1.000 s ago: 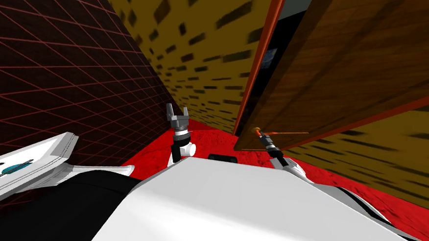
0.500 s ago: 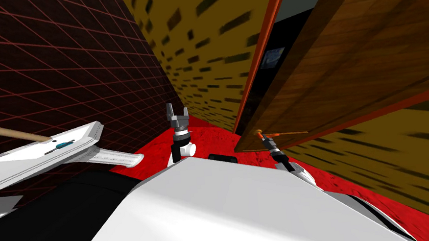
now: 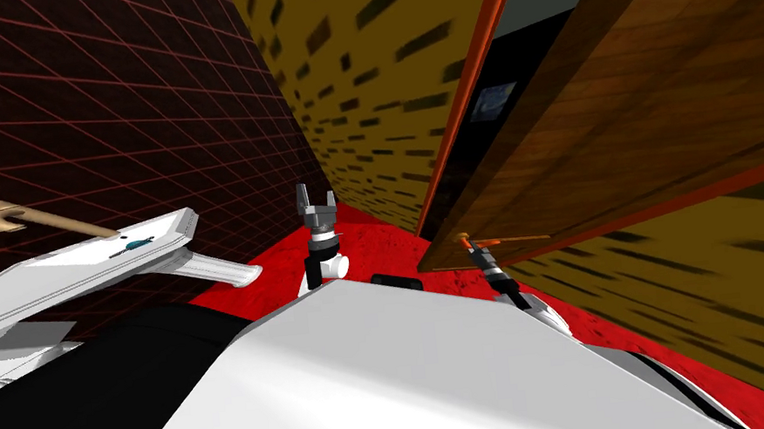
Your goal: Pull the door open
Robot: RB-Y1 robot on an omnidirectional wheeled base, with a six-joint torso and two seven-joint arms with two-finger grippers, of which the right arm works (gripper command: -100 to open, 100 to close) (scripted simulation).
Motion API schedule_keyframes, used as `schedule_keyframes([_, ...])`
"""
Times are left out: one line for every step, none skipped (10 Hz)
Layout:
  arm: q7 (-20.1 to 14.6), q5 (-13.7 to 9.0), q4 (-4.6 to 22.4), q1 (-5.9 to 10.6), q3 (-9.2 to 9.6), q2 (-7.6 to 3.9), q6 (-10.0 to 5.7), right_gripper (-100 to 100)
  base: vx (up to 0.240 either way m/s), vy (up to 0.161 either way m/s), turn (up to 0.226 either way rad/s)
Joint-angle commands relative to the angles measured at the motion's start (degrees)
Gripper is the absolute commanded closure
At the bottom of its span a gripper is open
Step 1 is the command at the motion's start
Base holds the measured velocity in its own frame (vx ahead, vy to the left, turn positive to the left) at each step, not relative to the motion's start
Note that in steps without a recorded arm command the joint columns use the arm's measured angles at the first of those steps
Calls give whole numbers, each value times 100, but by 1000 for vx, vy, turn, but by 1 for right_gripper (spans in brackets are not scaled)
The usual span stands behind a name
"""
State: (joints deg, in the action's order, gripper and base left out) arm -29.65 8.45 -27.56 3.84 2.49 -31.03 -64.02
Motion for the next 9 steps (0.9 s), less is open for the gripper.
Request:
schedule_keyframes([-16,7,4,-64,-1,-27,-96,100,-149,-95,174])
schedule_keyframes([-31,10,41,-99,-8,-58,-183,100,-178,-105,175])
schedule_keyframes([-31,10,41,-99,-8,-58,-183,100,-141,-69,61])
schedule_keyframes([-48,12,81,-136,-17,-92,-279,100,-130,-50,103])
schedule_keyframes([-66,14,124,-176,-25,-128,-379,100,-177,-86,227])
schedule_keyframes([-84,17,166,-215,-33,-163,-479,100,-192,-124,227])
schedule_keyframes([-92,18,186,-234,-37,-180,-527,100,-168,-121,148])
schedule_keyframes([-108,20,224,-269,-45,-212,-616,100,-171,-95,173])
schedule_keyframes([-122,22,256,-300,-51,-239,-693,100,-179,-88,194])
